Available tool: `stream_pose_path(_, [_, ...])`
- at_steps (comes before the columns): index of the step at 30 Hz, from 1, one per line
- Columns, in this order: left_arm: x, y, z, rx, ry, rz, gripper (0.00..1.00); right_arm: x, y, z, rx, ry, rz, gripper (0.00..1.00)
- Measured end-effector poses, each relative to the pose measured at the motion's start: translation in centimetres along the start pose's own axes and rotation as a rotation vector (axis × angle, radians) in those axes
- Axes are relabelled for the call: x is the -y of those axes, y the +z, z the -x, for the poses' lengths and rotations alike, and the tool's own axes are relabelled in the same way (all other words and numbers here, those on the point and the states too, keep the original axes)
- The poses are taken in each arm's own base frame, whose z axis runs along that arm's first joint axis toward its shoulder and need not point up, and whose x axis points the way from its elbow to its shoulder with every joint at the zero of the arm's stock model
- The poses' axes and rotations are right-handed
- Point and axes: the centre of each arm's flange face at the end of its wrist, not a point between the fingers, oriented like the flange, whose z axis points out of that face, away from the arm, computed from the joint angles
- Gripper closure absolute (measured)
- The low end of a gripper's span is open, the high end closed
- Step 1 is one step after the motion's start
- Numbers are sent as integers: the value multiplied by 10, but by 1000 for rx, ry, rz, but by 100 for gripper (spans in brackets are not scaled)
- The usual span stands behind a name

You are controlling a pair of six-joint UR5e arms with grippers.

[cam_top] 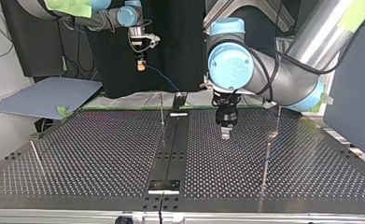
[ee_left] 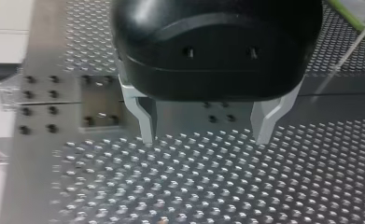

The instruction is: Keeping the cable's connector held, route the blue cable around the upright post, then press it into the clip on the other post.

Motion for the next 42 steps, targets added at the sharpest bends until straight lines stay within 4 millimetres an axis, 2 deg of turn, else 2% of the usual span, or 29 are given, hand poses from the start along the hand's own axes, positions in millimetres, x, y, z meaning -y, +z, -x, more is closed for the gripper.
stream_pose_path(10, [21,31,-35,-55,108,35,0,2,0,0,-5,3,-10,100])
stream_pose_path(22, [26,46,-42,-32,104,56,0,3,0,0,-5,4,-12,100])
stream_pose_path(31, [40,72,-75,-64,135,108,0,3,0,0,-6,6,-12,100])
stream_pose_path(42, [28,94,-75,-7,99,206,0,3,0,0,-6,6,-13,100])
